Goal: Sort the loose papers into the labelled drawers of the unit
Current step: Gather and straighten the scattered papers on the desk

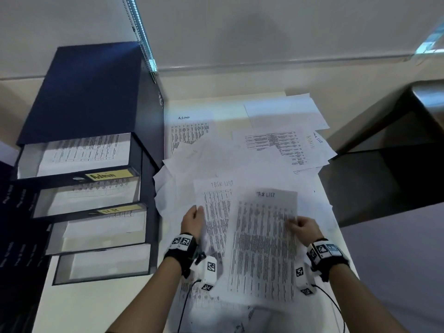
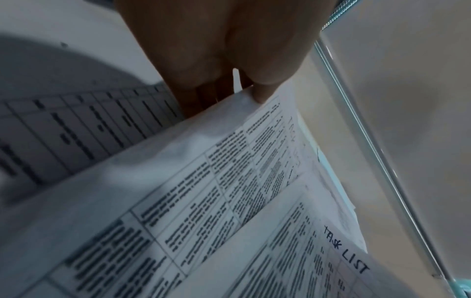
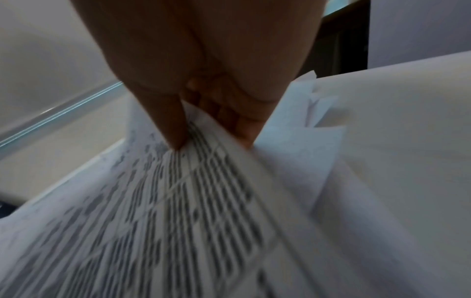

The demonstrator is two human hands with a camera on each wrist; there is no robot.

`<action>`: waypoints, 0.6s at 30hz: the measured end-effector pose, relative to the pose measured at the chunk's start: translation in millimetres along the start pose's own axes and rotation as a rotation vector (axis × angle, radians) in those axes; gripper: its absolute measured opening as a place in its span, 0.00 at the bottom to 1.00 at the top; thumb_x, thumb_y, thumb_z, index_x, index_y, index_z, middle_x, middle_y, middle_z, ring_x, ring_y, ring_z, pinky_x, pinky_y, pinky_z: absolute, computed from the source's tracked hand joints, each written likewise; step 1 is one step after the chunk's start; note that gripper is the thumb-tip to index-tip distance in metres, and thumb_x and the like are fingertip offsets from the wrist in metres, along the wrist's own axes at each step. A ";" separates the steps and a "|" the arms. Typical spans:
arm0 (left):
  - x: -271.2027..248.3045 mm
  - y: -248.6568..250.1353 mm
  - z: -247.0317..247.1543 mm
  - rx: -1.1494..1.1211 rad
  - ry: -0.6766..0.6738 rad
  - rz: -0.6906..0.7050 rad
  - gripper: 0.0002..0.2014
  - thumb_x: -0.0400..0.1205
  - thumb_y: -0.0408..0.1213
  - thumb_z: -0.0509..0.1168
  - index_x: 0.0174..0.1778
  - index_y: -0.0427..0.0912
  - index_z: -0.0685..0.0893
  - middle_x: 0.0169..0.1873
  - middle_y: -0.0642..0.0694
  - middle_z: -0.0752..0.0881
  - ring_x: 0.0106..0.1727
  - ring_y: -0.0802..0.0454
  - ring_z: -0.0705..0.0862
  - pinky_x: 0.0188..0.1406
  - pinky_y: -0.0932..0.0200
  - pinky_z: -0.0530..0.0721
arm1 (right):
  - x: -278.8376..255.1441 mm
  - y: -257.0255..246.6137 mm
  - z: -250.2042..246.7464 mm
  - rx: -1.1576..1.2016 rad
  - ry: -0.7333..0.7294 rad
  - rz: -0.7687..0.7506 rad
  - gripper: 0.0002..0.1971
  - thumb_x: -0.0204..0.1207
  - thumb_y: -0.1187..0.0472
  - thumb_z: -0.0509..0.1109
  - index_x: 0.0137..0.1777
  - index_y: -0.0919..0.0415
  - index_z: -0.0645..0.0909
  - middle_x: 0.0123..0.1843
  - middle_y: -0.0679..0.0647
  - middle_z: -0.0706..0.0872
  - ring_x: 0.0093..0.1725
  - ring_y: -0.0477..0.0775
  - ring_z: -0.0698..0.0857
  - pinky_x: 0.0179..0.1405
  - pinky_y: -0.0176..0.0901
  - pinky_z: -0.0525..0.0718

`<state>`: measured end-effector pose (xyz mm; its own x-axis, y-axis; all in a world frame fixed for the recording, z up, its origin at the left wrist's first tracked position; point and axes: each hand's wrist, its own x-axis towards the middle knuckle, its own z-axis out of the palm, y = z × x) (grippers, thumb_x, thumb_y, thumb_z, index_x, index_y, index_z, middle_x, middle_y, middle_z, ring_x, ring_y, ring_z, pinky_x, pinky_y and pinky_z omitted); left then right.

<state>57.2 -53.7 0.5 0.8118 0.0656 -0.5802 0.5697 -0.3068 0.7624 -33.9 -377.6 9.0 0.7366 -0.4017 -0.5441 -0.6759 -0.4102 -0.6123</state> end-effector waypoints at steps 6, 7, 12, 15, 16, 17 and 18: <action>-20.0 -1.8 16.2 0.219 -0.268 0.108 0.19 0.78 0.47 0.76 0.62 0.43 0.86 0.53 0.47 0.90 0.53 0.48 0.89 0.58 0.46 0.88 | -19.9 -26.3 37.7 0.051 0.001 -0.082 0.15 0.78 0.55 0.73 0.60 0.62 0.85 0.50 0.58 0.90 0.54 0.60 0.88 0.53 0.48 0.85; -22.8 0.2 19.2 0.256 -0.283 0.159 0.13 0.79 0.43 0.74 0.57 0.42 0.88 0.48 0.45 0.91 0.49 0.45 0.90 0.54 0.44 0.89 | -18.9 -29.2 43.1 0.082 0.009 -0.092 0.24 0.75 0.50 0.76 0.68 0.61 0.81 0.58 0.57 0.88 0.60 0.60 0.87 0.60 0.52 0.85; -37.2 25.4 4.5 0.285 -0.443 0.291 0.15 0.81 0.45 0.72 0.47 0.32 0.88 0.37 0.43 0.87 0.37 0.48 0.83 0.40 0.54 0.81 | -18.7 -52.7 28.3 0.314 -0.039 -0.044 0.41 0.61 0.51 0.86 0.73 0.67 0.75 0.65 0.59 0.85 0.61 0.58 0.86 0.61 0.55 0.86; -46.7 37.8 -9.2 0.416 -0.656 0.336 0.16 0.80 0.47 0.74 0.61 0.46 0.88 0.53 0.49 0.90 0.53 0.51 0.88 0.54 0.56 0.86 | -20.1 -40.5 11.7 0.414 -0.153 -0.019 0.40 0.44 0.49 0.92 0.55 0.71 0.87 0.50 0.67 0.91 0.50 0.66 0.91 0.58 0.66 0.87; -50.1 35.4 -11.7 0.481 -0.713 0.323 0.19 0.79 0.47 0.74 0.66 0.50 0.85 0.59 0.49 0.89 0.58 0.52 0.87 0.59 0.56 0.85 | -22.6 -29.4 12.2 0.418 -0.206 -0.003 0.42 0.40 0.47 0.92 0.53 0.72 0.88 0.50 0.67 0.91 0.51 0.68 0.91 0.60 0.69 0.85; -53.1 29.3 -12.7 0.536 -0.735 0.293 0.22 0.79 0.47 0.73 0.70 0.52 0.82 0.63 0.49 0.87 0.62 0.53 0.85 0.63 0.55 0.83 | -27.2 -17.6 14.0 0.409 -0.270 0.018 0.43 0.38 0.47 0.92 0.53 0.72 0.88 0.50 0.68 0.91 0.52 0.69 0.90 0.61 0.70 0.84; -55.5 21.3 -12.6 0.602 -0.728 0.247 0.24 0.80 0.47 0.73 0.72 0.52 0.80 0.65 0.49 0.86 0.64 0.52 0.83 0.66 0.53 0.81 | -34.2 -7.7 16.5 0.377 -0.311 0.042 0.42 0.39 0.49 0.92 0.53 0.73 0.88 0.50 0.68 0.91 0.52 0.69 0.90 0.61 0.71 0.84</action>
<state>25.9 -51.8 52.5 0.5065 -0.6061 -0.6133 0.0697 -0.6801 0.7298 -53.5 -347.2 22.9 0.7193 -0.1244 -0.6834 -0.6925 -0.0506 -0.7197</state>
